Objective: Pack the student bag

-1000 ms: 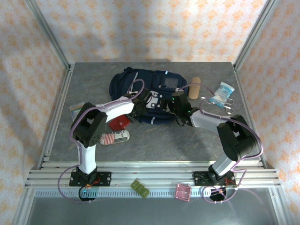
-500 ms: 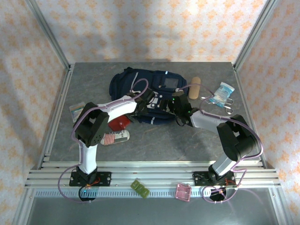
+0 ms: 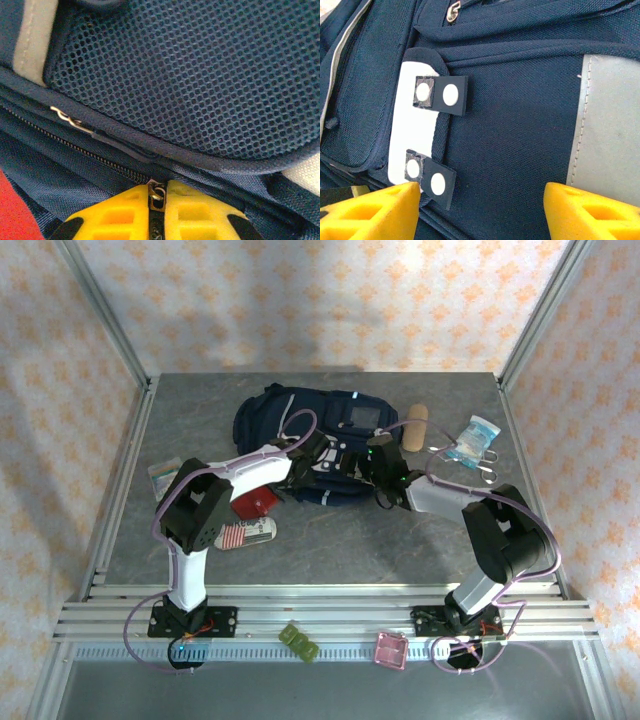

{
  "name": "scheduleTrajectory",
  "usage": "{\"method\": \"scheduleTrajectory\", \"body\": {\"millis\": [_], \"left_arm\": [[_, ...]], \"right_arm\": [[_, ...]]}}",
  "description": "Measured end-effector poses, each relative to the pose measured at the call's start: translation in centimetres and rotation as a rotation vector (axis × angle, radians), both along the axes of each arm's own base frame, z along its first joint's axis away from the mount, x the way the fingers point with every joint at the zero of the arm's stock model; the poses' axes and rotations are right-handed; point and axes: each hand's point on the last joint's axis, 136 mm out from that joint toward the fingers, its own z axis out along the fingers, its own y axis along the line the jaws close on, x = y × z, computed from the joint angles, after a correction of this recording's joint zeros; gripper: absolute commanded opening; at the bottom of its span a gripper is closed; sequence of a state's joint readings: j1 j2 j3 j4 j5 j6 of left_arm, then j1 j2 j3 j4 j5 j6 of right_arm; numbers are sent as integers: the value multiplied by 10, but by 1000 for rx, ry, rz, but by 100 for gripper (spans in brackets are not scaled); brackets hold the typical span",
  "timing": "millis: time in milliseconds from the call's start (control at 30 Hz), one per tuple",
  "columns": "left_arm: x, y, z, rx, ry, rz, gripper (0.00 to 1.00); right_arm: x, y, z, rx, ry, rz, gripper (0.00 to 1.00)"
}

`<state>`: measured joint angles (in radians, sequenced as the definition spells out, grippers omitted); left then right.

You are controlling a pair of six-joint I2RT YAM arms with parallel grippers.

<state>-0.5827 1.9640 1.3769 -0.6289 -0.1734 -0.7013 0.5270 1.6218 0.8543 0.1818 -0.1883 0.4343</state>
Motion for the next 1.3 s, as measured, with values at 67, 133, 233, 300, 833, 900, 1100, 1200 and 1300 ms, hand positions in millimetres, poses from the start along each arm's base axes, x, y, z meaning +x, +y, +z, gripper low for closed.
{"method": "scheduleTrajectory", "body": {"millis": [67, 133, 233, 300, 833, 900, 1100, 1200, 1300], "left_arm": [[-1, 0, 0, 0, -1, 0, 5], [-1, 1, 0, -1, -3, 1, 4], [-1, 1, 1, 0, -4, 0, 5], [-1, 1, 1, -1, -5, 0, 5], [-13, 11, 8, 21, 5, -11, 17], [-13, 11, 8, 21, 6, -15, 17], [-14, 10, 5, 20, 16, -20, 23], [-16, 10, 0, 22, 28, -22, 25], [-17, 11, -3, 23, 39, -26, 19]], "right_arm": [[0, 0, 0, 2, 1, 2, 66], [0, 1, 0, 3, 0, 2, 66], [0, 1, -1, 6, 0, 1, 66], [0, 2, -1, 10, -2, 3, 66], [0, 3, -2, 28, 0, 0, 66], [0, 3, -2, 28, 0, 0, 66], [0, 2, -2, 28, -1, 0, 66], [0, 2, -2, 28, -1, -1, 66], [0, 2, -2, 28, -1, -1, 66]]}}
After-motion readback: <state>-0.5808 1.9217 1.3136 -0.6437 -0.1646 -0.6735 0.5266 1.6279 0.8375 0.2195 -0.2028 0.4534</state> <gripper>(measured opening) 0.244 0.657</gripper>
